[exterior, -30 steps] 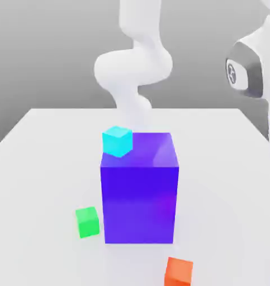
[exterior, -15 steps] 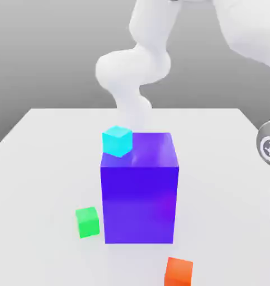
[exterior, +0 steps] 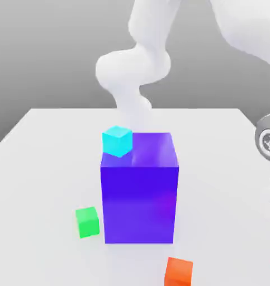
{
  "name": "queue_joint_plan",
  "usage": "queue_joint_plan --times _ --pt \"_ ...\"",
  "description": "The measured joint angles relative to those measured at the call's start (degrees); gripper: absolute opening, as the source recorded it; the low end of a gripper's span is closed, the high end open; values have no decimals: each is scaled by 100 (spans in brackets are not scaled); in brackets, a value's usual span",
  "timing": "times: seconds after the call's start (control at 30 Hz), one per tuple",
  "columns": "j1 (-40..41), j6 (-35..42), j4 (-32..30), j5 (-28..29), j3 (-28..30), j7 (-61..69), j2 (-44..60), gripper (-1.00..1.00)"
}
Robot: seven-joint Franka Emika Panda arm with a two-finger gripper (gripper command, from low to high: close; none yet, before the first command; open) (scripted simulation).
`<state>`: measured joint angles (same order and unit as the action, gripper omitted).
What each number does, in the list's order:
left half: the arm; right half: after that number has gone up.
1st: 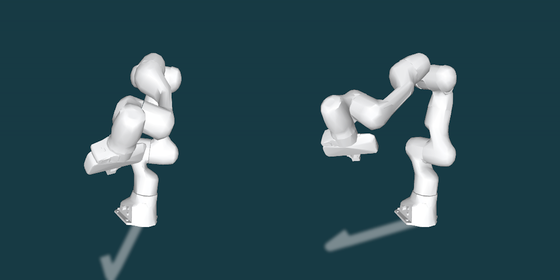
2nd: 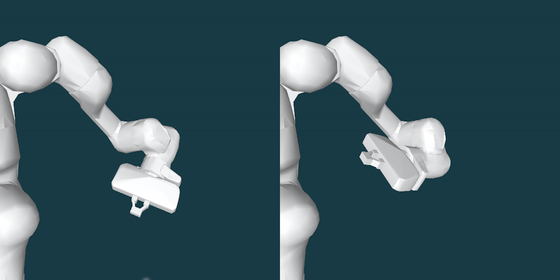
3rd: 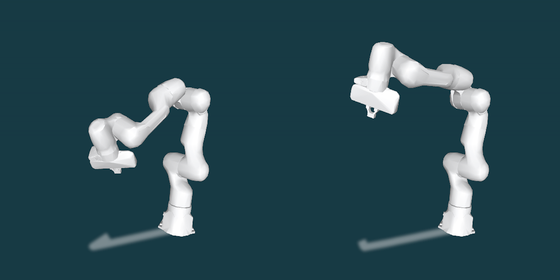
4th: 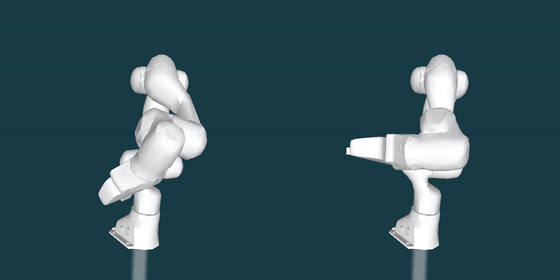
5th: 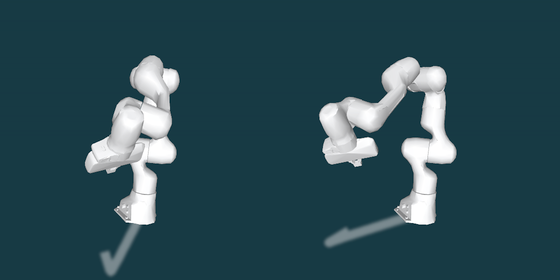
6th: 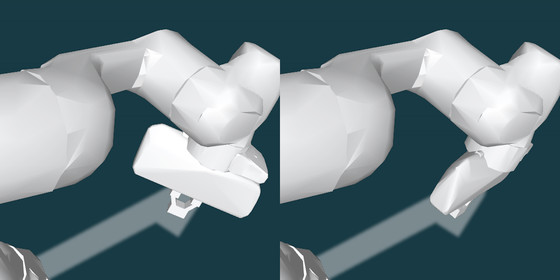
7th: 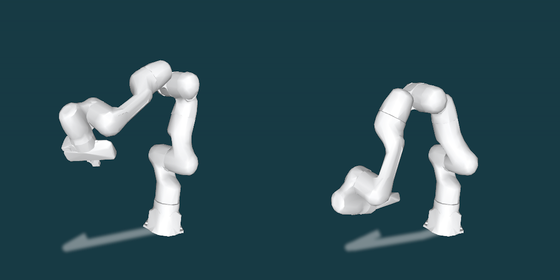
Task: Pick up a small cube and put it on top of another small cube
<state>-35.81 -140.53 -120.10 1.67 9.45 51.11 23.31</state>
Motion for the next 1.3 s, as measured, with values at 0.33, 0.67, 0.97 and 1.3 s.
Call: queue_joint_plan --times 0.33,0.67,0.97,1.3 --pt "839 525 -1033 947 1344 -175 -1256 -100" --pt "2015 151 -2511 1762 2263 -562 -2387 -100" --pt "2499 -1055 -4270 1644 2578 -1037 -3519 -100" --pt "2048 -1868 -4430 760 2819 -602 -3001 -100"
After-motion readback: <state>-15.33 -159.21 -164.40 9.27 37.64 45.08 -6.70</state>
